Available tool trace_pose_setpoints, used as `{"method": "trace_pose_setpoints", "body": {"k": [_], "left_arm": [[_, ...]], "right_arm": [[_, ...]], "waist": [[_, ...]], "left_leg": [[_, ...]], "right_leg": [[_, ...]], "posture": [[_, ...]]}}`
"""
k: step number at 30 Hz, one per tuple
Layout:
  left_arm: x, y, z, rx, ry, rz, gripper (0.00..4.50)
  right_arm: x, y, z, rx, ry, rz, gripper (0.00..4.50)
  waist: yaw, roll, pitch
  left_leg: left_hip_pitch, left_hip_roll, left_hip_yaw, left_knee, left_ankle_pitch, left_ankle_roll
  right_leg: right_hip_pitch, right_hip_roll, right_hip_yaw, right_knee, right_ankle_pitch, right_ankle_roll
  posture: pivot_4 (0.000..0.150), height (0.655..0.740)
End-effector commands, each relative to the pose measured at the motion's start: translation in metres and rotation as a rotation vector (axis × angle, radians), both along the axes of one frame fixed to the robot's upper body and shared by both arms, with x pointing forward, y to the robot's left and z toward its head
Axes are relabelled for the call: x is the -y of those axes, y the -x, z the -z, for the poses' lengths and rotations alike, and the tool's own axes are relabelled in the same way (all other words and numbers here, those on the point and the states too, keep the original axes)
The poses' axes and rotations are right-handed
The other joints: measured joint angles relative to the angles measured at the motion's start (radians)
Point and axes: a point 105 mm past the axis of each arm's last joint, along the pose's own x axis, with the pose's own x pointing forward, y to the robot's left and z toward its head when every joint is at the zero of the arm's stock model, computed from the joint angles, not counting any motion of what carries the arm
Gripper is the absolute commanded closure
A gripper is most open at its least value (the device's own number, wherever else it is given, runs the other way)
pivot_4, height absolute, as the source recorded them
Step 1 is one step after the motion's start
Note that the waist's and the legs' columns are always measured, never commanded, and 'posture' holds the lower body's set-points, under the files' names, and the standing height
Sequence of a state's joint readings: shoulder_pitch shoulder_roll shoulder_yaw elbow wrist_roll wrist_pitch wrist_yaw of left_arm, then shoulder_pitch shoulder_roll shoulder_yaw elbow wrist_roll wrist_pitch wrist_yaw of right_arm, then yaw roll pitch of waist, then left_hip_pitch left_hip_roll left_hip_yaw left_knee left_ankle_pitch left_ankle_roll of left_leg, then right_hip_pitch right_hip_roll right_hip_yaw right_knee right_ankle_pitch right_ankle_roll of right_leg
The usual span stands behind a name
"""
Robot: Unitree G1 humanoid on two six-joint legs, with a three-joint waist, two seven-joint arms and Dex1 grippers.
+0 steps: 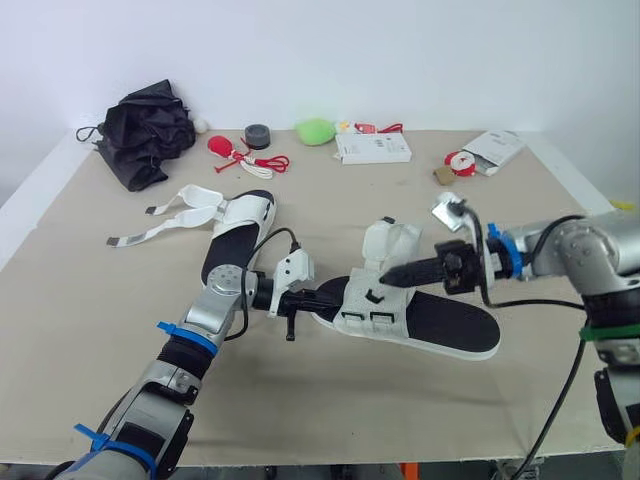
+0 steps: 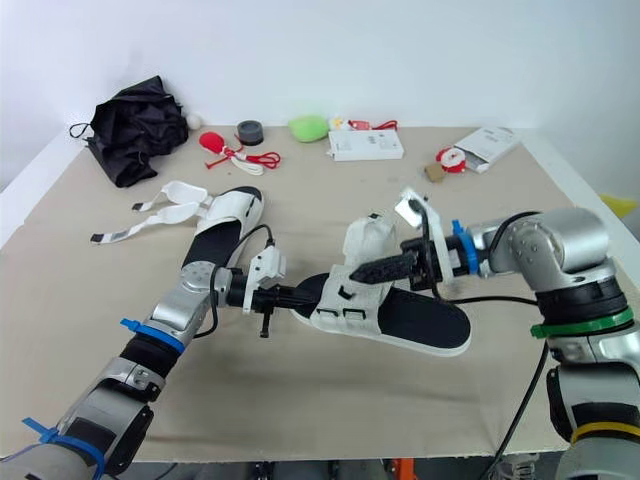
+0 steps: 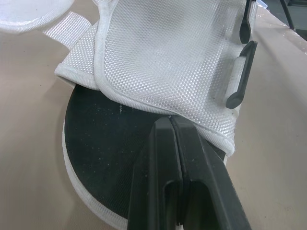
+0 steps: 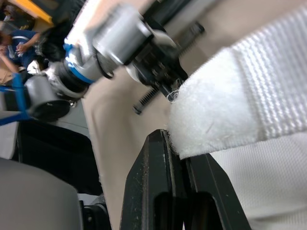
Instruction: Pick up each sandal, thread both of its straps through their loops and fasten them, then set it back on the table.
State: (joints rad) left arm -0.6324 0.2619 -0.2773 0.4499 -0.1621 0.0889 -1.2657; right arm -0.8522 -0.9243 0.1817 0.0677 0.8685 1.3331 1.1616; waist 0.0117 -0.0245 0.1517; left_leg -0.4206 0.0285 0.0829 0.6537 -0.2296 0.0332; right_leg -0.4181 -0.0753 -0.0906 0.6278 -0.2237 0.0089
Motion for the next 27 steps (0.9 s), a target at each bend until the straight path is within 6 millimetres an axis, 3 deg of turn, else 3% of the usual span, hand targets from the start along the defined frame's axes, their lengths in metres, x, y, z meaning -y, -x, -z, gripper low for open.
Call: {"method": "trace_pose_setpoints", "body": {"k": [1,9,17,19,22,24,27], "left_arm": [[-0.021,0.006,0.047,-0.138,-0.147,-0.073,4.50],[-0.022,0.007,0.047,-0.142,-0.151,-0.074,4.50],[-0.021,0.008,0.048,-0.146,-0.150,-0.075,4.50],[-0.020,0.008,0.048,-0.147,-0.149,-0.075,4.50],[-0.019,0.008,0.049,-0.149,-0.146,-0.074,4.50],[-0.018,0.008,0.049,-0.149,-0.145,-0.075,4.50],[-0.018,0.008,0.048,-0.149,-0.143,-0.078,4.50]], "right_arm": [[0.009,0.002,-0.002,0.021,0.019,-0.017,4.43],[0.014,0.012,0.029,-0.068,0.089,-0.030,4.43],[0.014,0.008,0.024,-0.064,0.080,-0.018,4.43],[0.012,0.001,0.023,-0.029,0.095,-0.007,4.43],[0.008,-0.016,0.036,0.183,0.218,0.014,4.43],[0.005,-0.022,0.038,0.266,0.211,0.035,4.43],[0.009,-0.018,0.047,0.206,0.201,0.049,3.51]], "waist": [[0.000,0.000,0.000],[0.000,0.001,0.000],[0.000,0.001,0.000],[0.000,0.001,-0.001],[0.000,0.001,-0.001],[0.000,0.001,-0.001],[0.000,0.001,-0.001]], "left_leg": [[0.000,0.000,0.000,0.000,0.000,0.000],[-0.001,0.000,0.000,0.000,0.000,0.000],[-0.001,0.000,0.000,0.000,0.000,0.000],[-0.001,0.000,0.000,0.001,0.000,0.000],[-0.001,0.000,0.000,0.001,0.000,0.000],[-0.001,0.000,0.000,0.001,0.000,0.000],[-0.001,0.000,0.001,0.001,0.000,0.000]], "right_leg": [[0.000,0.000,0.000,0.000,0.000,0.000],[-0.001,0.000,0.000,0.000,0.000,0.000],[-0.001,0.000,0.000,0.001,0.000,-0.001],[-0.001,0.000,0.000,0.001,0.000,-0.001],[-0.001,0.000,0.000,0.001,0.000,-0.001],[-0.001,0.001,0.000,0.001,0.000,-0.001],[-0.001,0.000,0.000,0.002,0.001,0.000]], "posture": [[0.150,0.7400],[0.150,0.7400],[0.150,0.7400],[0.150,0.7400],[0.150,0.7400],[0.150,0.7400],[0.150,0.7400]]}}
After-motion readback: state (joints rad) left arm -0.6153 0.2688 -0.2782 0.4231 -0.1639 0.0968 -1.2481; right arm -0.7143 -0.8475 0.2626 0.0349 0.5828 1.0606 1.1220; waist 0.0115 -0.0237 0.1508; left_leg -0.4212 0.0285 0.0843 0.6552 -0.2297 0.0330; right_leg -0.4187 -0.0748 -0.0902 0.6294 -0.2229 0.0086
